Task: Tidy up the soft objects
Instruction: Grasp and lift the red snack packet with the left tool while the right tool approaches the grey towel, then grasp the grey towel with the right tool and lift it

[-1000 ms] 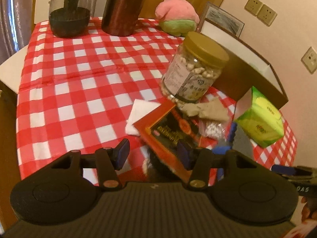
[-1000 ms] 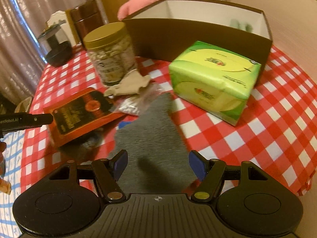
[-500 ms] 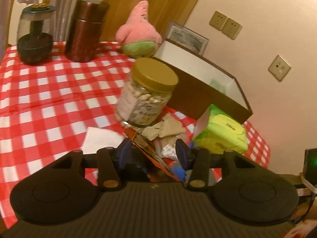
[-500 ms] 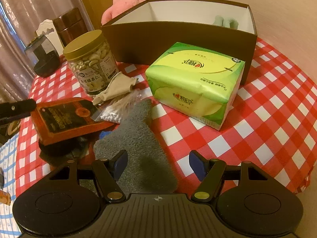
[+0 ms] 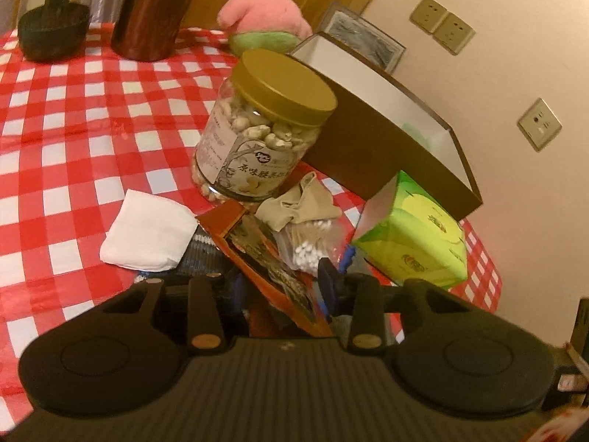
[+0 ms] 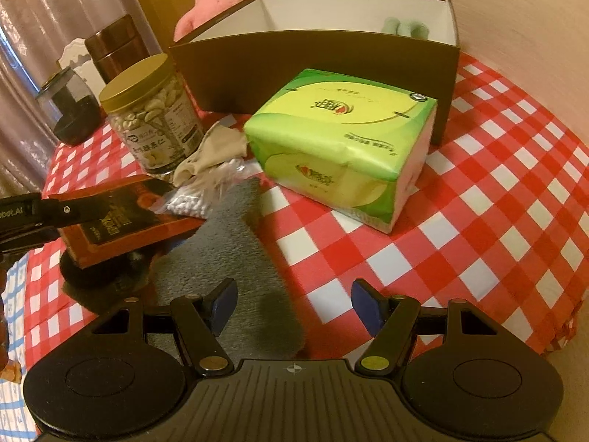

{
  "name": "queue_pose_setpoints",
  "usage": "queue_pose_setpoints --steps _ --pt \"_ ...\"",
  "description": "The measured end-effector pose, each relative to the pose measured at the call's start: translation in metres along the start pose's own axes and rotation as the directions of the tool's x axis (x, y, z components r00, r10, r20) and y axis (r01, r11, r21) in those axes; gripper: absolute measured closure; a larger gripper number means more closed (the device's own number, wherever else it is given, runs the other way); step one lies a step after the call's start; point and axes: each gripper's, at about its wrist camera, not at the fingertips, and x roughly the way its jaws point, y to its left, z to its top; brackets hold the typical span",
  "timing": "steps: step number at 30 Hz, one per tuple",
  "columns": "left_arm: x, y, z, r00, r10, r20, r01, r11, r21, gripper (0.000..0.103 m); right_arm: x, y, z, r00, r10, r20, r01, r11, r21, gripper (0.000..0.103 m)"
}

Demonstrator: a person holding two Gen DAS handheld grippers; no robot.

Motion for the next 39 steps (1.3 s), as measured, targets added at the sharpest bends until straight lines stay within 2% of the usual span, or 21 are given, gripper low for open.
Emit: queue_pose_setpoints --steps 1,3,11,20,23,28,33,34,35,36,39 --pt "0.003 0.001 0.001 1.0 0.007 -0.003 -0.007 1.0 -0.009 0.073 0.0 -0.001 0.0 1.0 0.0 -0.002 0.0 1.0 0.001 0.034" --pt "0.006 0.003 0.002 1.0 0.019 -0.01 -0.019 1.0 -0.019 0.086 0.002 -0.003 0.001 1.0 0.002 -0.008 -0.002 1.0 0.001 0.034" --pt "-0.009 0.006 0.003 1.0 -0.005 0.023 0.006 0.999 -0.051 0.1 0.004 -0.003 0.005 1.0 0.024 -0.005 -0.024 1.0 -0.019 0.034" --pt "-0.059 0.005 0.008 0.993 -0.017 0.12 0.024 0.998 -0.055 0.102 0.011 0.008 0.015 0.997 0.079 0.0 -0.079 0.995 -0.063 0.034" --pt "-0.072 0.0 0.008 0.989 0.003 0.15 0.001 1.0 -0.028 0.102 0.016 0.015 0.016 0.995 0.101 -0.013 -0.101 0.991 -0.09 0.034" --pt "-0.079 -0.001 0.001 0.988 0.031 0.148 -0.03 1.0 -0.006 0.102 0.03 0.032 0.013 0.99 0.125 -0.064 -0.134 0.979 -0.151 0.034" --pt "-0.079 -0.001 -0.006 0.99 0.035 0.134 -0.035 0.999 0.003 0.102 0.046 0.043 0.003 0.99 0.098 -0.104 -0.116 0.975 -0.188 0.034" --pt "-0.079 -0.002 -0.008 0.991 0.033 0.133 -0.034 0.999 0.006 0.102 0.047 0.043 0.002 0.989 0.104 -0.106 -0.123 0.974 -0.189 0.04" --pt "-0.08 -0.002 -0.009 0.991 0.033 0.131 -0.035 0.999 0.011 0.102 0.047 0.042 0.0 0.988 0.114 -0.102 -0.132 0.971 -0.197 0.051" --pt "-0.08 -0.003 -0.01 0.991 0.033 0.129 -0.036 0.999 0.016 0.102 0.047 0.043 -0.001 0.986 0.129 -0.107 -0.15 0.967 -0.209 0.076" --pt "-0.082 -0.004 -0.013 0.991 0.03 0.127 -0.034 0.999 0.025 0.102 0.041 0.044 -0.003 0.985 0.143 -0.094 -0.162 0.96 -0.227 0.088"
